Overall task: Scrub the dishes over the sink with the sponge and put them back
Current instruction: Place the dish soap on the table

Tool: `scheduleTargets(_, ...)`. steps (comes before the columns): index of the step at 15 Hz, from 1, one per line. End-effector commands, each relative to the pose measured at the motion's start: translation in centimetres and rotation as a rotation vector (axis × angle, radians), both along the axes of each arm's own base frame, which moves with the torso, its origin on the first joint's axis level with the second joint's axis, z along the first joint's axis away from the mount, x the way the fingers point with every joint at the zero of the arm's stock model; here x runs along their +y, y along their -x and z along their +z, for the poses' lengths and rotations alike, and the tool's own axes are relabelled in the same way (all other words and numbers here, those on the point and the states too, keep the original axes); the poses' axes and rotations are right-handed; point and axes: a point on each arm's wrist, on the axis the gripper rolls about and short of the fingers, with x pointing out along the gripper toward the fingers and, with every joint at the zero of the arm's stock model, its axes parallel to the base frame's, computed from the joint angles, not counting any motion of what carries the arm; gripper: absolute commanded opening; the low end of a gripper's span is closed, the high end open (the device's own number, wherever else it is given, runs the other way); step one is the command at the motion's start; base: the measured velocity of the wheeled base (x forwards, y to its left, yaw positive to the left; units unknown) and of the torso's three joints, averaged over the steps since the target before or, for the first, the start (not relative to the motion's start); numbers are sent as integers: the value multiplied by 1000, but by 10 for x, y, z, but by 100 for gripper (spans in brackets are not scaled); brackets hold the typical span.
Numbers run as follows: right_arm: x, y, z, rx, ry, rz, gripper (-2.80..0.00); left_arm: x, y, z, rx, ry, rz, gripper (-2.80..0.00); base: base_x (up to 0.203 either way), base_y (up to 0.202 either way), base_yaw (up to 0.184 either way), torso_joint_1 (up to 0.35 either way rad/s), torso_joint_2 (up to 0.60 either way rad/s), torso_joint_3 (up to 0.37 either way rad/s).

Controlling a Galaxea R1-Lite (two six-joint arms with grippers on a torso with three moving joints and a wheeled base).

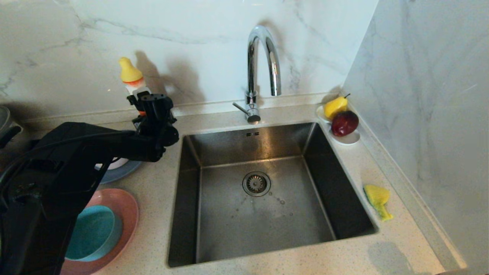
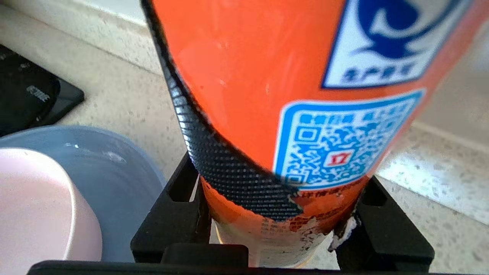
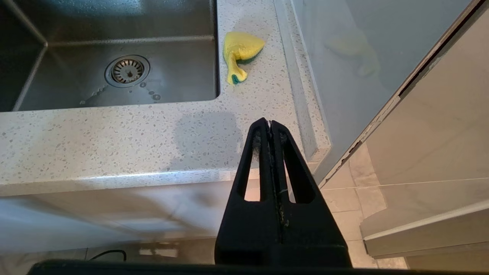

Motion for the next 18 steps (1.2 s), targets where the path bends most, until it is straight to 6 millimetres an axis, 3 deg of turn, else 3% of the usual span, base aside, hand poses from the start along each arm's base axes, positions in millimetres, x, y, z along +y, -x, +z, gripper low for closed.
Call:
scheduleTargets(1, 0, 0, 0, 0, 0, 0, -280, 2, -2, -8, -1, -1, 9, -280, 0, 0, 0, 0, 0, 0)
scheduleTargets(8, 0, 0, 0, -1, 0, 0, -280, 3, -4, -13, 5, 3, 15, -280, 0, 0, 0, 0, 0, 0)
scheduleTargets(9, 0, 0, 0, -1, 0, 0, -280, 3, -4, -13, 6, 1, 15, 0, 0, 0, 0, 0, 0, 0)
scheduleTargets(18, 0, 0, 0, -1, 0, 0, -280, 1, -2, -4, -18, 6, 16, 0, 0, 0, 0, 0, 0, 0)
